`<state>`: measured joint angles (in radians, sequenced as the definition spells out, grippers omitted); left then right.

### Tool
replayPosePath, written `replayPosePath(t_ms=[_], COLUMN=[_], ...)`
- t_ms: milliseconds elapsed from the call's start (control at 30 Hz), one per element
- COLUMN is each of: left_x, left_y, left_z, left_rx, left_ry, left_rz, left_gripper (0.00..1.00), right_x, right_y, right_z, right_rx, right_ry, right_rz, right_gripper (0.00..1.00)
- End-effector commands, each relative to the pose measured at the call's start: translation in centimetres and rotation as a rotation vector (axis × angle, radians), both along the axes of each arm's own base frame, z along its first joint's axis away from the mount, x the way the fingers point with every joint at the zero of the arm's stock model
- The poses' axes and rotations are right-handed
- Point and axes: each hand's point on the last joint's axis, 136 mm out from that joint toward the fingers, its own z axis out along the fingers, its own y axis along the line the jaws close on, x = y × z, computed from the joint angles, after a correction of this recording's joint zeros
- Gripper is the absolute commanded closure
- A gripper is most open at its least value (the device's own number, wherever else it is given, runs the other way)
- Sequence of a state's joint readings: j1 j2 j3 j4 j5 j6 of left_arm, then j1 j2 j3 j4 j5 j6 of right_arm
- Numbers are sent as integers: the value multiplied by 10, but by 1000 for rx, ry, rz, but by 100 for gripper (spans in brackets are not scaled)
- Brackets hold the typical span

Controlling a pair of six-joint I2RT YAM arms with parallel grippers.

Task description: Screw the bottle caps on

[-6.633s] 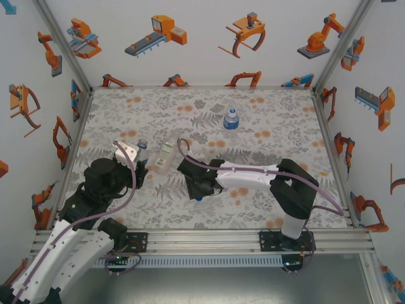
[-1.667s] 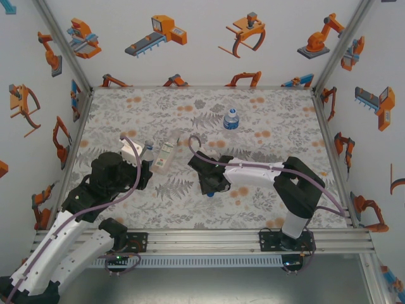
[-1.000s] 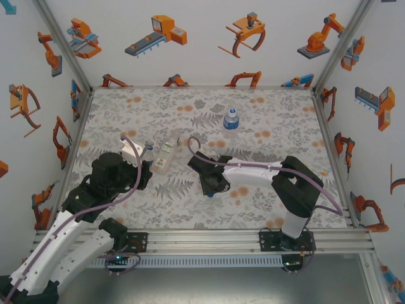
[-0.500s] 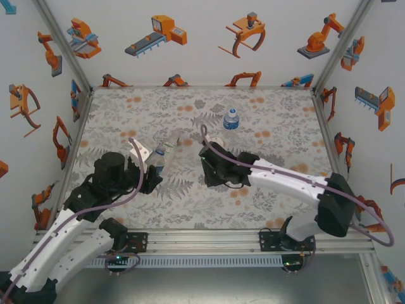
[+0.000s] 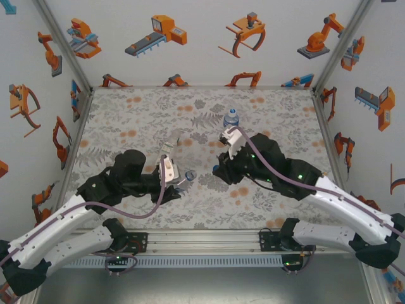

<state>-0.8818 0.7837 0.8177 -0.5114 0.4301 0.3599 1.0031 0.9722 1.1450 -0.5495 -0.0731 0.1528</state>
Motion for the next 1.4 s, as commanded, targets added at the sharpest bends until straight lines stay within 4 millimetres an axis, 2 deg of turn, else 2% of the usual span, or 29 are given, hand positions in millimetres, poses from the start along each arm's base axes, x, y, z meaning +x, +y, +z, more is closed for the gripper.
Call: replayPosePath(t_ms=[0,167,300,433,1033,1367], left_x=[-15,-19,-24,-25,-29,-29], left_y=[-9,-15,-20,-23,-23,-24], left_z=[11,4,8,13,17,20], left_rx=[-1,69,63,53,45,34], left_ry=[-55,-57,-49,-45,-56,-62], left_rz=[-126,-153,-180,-191,-199,-199], left_gripper=[100,100,100,100,100,100], right_x=[-34,-64,-73,-81,-76,-71], right_y=[6,11,17,22,37,33], right_z=[33,51,58,54,46,35], right_rx=[48,111,155,147,142,86], right_ry=[-134,-200,-206,-218,-223,-210], right_rz=[242,426,482,541,527,495], right_gripper=[85,87,87,88,94,96])
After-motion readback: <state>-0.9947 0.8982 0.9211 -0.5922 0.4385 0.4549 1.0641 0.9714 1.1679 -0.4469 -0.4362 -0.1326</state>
